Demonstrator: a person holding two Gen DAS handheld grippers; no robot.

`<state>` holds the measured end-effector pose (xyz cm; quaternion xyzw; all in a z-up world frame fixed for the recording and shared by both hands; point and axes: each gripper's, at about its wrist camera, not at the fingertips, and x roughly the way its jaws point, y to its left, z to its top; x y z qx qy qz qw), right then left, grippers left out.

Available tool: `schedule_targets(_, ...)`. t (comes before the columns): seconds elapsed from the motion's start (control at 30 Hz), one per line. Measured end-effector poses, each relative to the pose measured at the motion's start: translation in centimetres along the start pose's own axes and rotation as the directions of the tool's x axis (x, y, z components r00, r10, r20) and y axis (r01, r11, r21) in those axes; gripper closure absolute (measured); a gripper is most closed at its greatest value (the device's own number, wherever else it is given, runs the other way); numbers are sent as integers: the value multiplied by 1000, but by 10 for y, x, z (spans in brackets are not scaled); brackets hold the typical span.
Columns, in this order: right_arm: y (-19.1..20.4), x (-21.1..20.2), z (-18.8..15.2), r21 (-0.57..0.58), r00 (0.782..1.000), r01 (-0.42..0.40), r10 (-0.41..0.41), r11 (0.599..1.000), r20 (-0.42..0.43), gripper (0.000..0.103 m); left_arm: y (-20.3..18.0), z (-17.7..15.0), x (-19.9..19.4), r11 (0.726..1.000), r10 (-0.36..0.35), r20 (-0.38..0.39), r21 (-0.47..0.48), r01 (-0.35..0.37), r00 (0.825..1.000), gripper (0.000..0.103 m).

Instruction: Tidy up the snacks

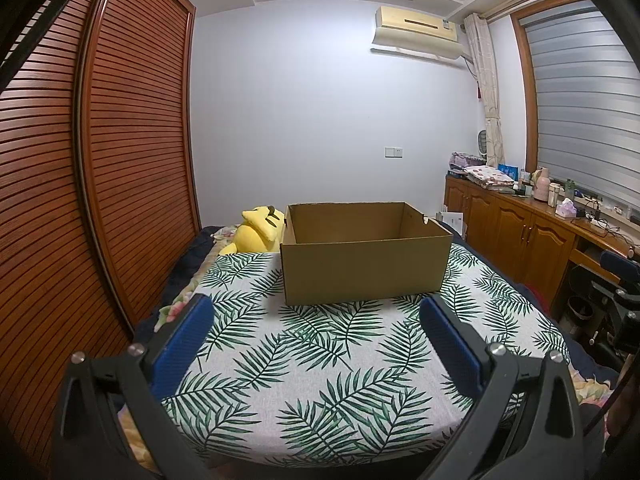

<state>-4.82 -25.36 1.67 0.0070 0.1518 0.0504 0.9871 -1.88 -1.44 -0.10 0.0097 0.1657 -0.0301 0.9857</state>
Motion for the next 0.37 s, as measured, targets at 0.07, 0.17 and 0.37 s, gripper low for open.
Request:
schedule_targets(0.07,0,0,0,-1,1000,0,0,1000,1,0,0,0,0,1000,-1,-1,0,1,1000,0)
schedule_targets(0.17,0,0,0,0,1000,0,0,1000,2,0,-1,0,1,1000,-1,-1,0,1,1000,0)
schedule_targets(0.37,0,0,-1,-1,1000,-1,1,1000,2,0,-1,0,0,1000,0,0,0,0,1000,0)
